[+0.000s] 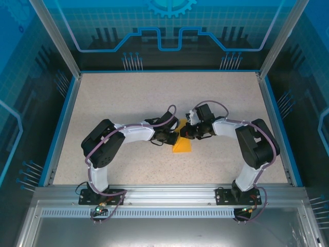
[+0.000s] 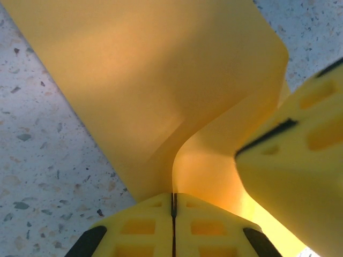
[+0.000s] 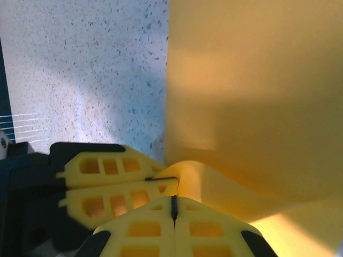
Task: Fold a paper plane with a square sheet of paper (fold left side to right side)
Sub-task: Fold the triangle a second time at the center of the table.
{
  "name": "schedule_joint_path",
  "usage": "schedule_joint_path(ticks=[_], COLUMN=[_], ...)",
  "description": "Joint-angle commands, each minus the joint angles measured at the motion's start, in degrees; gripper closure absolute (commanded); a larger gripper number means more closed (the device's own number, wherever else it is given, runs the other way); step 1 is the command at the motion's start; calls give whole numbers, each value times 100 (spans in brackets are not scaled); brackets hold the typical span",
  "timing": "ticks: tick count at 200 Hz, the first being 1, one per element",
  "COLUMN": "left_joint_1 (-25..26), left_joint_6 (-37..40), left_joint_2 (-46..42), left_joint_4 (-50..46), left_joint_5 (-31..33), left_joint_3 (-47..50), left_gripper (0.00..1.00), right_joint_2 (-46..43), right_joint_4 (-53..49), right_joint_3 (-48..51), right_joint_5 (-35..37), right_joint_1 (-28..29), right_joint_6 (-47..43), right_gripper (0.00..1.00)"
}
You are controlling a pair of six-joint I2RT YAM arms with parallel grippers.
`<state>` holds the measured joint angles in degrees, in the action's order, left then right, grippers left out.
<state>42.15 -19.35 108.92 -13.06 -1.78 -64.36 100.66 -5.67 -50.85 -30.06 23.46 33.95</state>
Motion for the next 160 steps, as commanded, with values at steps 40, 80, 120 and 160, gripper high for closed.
schedule_joint_path(ticks=[40, 80, 120, 160], left_joint_1=[-25, -29, -26, -30], left_joint_6=[93, 96, 116, 120], left_joint_2=[199, 199, 212, 85], left_joint_4=[-87, -116, -155, -191], left_joint_5=[-50, -77, -51, 24], left_joint_3=[-94, -132, -160, -120], left_gripper=[92, 90, 87, 81], right_joint_2=[291, 326, 314, 391], right_joint_4=[-393, -691, -799, -872], right_joint_3=[-180, -184, -145, -101], right_joint_5=[288, 566, 719, 815], right_joint_1=[88, 89, 88, 83], right_joint_6=[-160, -349, -416, -451], right_gripper=[98, 98, 98, 98])
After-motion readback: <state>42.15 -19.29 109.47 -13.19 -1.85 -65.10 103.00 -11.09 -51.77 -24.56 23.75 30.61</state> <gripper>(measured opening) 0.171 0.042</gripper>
